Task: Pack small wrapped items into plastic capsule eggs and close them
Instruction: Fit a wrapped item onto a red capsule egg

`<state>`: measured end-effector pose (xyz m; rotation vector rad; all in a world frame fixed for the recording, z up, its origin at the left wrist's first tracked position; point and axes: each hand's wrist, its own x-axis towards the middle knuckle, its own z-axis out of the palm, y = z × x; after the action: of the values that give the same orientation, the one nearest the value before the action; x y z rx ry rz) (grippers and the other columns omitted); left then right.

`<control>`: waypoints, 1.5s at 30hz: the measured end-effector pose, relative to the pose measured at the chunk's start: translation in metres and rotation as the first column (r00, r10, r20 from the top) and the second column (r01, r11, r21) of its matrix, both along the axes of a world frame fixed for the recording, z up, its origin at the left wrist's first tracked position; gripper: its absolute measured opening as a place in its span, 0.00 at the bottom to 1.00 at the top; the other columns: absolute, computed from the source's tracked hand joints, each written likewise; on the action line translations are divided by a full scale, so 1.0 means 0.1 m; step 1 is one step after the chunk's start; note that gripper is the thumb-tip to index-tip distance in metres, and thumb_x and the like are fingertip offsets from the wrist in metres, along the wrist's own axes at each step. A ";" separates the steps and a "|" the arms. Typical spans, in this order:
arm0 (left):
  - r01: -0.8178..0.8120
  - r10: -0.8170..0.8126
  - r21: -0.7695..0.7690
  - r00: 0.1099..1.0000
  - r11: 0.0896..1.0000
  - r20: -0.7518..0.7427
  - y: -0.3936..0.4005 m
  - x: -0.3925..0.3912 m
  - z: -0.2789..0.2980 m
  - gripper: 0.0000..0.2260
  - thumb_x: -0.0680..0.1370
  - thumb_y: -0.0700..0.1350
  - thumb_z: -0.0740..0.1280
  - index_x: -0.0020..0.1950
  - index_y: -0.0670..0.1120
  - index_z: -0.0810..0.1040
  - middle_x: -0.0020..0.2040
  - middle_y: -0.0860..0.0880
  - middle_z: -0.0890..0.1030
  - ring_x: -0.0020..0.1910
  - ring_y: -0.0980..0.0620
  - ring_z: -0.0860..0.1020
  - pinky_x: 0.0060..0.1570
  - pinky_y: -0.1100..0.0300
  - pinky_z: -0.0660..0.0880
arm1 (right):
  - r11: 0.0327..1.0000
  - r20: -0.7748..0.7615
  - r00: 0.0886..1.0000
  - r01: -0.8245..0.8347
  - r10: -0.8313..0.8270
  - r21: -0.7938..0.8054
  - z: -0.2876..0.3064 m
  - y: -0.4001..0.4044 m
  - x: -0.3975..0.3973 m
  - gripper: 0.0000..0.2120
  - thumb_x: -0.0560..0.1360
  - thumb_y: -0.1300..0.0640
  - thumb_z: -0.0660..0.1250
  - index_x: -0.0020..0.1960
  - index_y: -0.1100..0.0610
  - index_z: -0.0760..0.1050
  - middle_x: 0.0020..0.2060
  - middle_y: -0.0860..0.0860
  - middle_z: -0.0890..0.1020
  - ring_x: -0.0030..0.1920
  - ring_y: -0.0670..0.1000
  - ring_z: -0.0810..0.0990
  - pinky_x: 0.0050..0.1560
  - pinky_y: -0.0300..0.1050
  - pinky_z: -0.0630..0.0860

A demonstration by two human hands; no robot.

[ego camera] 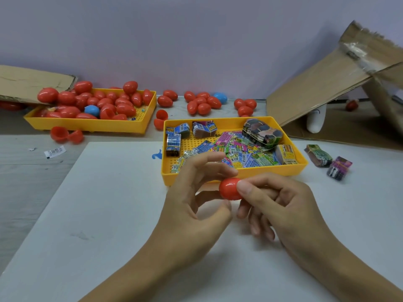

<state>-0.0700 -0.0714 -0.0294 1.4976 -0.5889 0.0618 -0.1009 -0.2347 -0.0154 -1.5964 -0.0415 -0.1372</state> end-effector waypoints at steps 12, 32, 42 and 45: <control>-0.058 0.040 -0.046 0.942 0.997 -0.333 0.00 0.00 0.14 0.11 0.76 0.55 0.69 0.44 0.48 0.81 0.30 0.45 0.77 0.26 0.45 0.76 0.23 0.55 0.76 | 0.997 0.120 0.992 -0.028 0.037 -0.073 -0.01 0.03 -0.04 0.16 0.68 0.61 0.73 0.50 0.43 0.84 0.42 0.52 0.86 0.36 0.52 0.85 0.31 0.51 0.77; -0.081 0.054 -0.075 0.948 0.994 -0.315 0.03 0.02 0.08 0.06 0.73 0.44 0.67 0.48 0.50 0.81 0.37 0.42 0.81 0.33 0.45 0.82 0.37 0.51 0.81 | 1.000 0.072 0.997 -0.006 0.005 0.007 -0.03 0.01 0.00 0.16 0.67 0.56 0.76 0.54 0.49 0.83 0.46 0.54 0.86 0.35 0.53 0.84 0.27 0.43 0.75; -0.082 0.065 -0.088 0.981 0.993 -0.182 0.02 -0.01 0.11 0.10 0.72 0.43 0.74 0.52 0.45 0.81 0.46 0.46 0.84 0.41 0.45 0.85 0.41 0.57 0.82 | 1.000 0.150 0.989 0.011 -0.014 0.020 -0.06 -0.02 0.01 0.12 0.68 0.63 0.72 0.48 0.49 0.81 0.40 0.55 0.84 0.35 0.54 0.83 0.28 0.44 0.76; -0.075 0.053 -0.121 0.984 0.990 -0.170 0.01 -0.02 0.10 0.11 0.70 0.39 0.74 0.51 0.48 0.82 0.47 0.48 0.85 0.43 0.44 0.85 0.43 0.60 0.81 | 0.989 0.192 0.972 0.143 -0.135 -0.030 -0.08 -0.05 0.02 0.10 0.69 0.62 0.70 0.47 0.49 0.79 0.39 0.53 0.83 0.36 0.50 0.81 0.29 0.41 0.74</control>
<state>-0.0716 -0.0709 -0.0193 1.3823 -0.3950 0.0233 -0.0989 -0.2393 -0.0237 -1.6258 -0.0811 -0.4004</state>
